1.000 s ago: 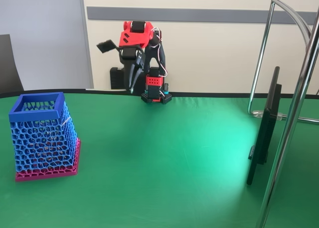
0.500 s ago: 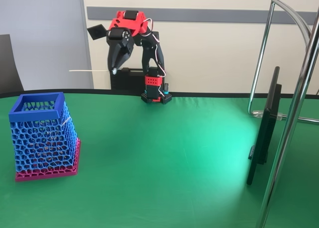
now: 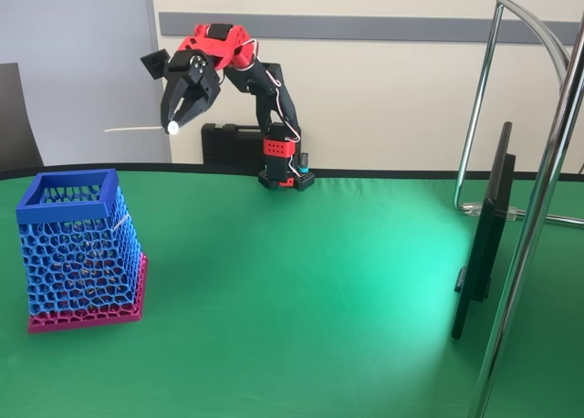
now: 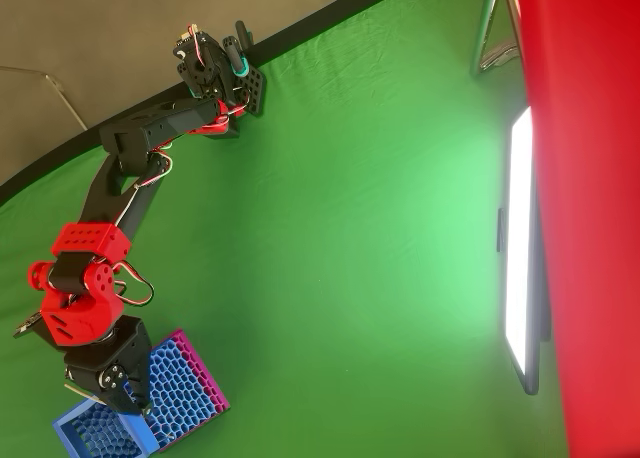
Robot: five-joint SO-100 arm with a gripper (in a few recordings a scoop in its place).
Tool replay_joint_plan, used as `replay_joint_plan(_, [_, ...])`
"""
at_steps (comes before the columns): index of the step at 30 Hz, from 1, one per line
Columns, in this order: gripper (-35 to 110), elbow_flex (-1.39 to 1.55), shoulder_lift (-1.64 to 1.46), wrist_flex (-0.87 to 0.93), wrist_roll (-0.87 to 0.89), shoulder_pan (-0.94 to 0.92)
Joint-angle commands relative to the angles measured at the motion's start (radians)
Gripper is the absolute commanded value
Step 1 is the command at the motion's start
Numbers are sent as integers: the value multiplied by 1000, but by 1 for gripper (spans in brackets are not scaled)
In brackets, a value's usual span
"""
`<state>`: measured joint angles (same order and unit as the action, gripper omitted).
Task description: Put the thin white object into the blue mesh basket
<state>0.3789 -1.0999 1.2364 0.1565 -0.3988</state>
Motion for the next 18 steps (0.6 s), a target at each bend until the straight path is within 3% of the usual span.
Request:
replay_joint_plan(1, [6,-71,9,-20,-8,-17])
replay_joint_plan(11, [7,-247,146,-26,-15,-64])
replay_joint_plan(18, [7,-244,198,-130,-23,-91])
